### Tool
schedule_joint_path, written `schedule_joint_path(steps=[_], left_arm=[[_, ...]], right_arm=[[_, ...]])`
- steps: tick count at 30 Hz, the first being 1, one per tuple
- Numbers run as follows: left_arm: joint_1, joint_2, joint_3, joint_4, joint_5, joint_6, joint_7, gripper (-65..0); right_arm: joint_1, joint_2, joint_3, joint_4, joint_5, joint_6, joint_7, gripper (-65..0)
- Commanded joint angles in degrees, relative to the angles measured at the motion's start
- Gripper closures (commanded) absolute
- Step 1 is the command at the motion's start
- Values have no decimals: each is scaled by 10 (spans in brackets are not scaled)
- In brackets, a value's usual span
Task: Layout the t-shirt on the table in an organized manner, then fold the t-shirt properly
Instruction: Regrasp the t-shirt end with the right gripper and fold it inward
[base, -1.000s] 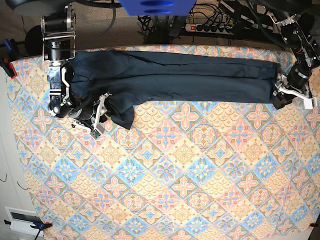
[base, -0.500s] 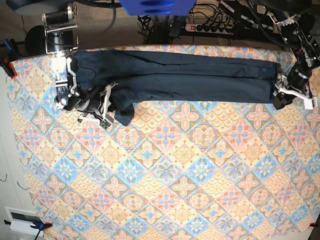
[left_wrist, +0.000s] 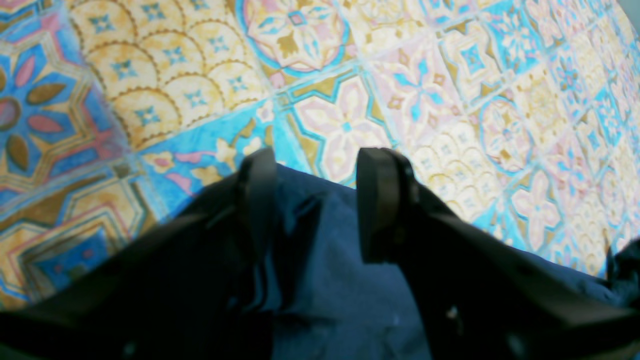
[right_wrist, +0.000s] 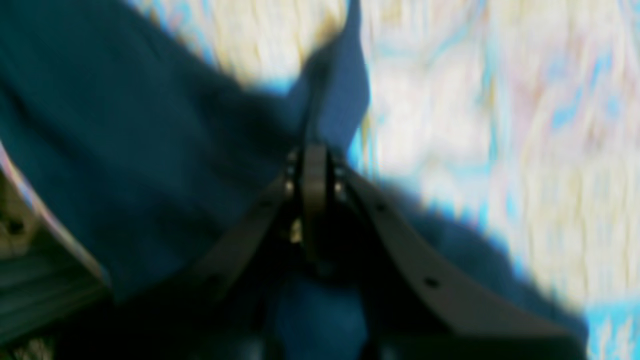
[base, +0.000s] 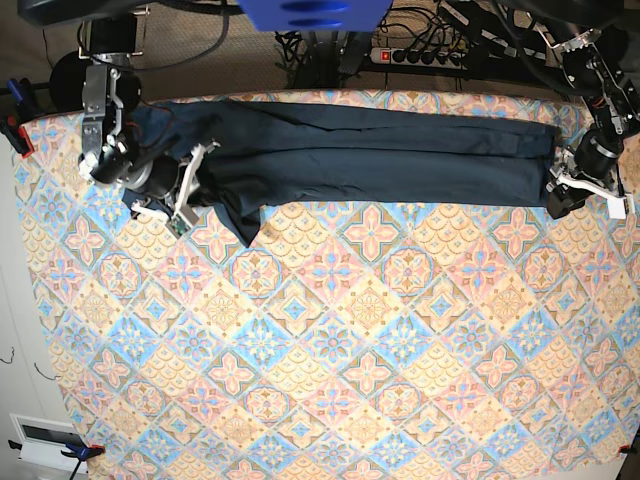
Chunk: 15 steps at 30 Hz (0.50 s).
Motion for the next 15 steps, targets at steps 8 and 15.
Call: schedule_joint_path(steps=[8, 15], left_arm=[[-4, -11, -3, 7, -10, -4, -12, -262], [-4, -11, -3, 6, -10, -4, -13, -262]], right_arm=[[-63, 5, 29, 65, 17, 2, 13, -7], [-131, 30, 35, 69, 42, 2, 13, -7]])
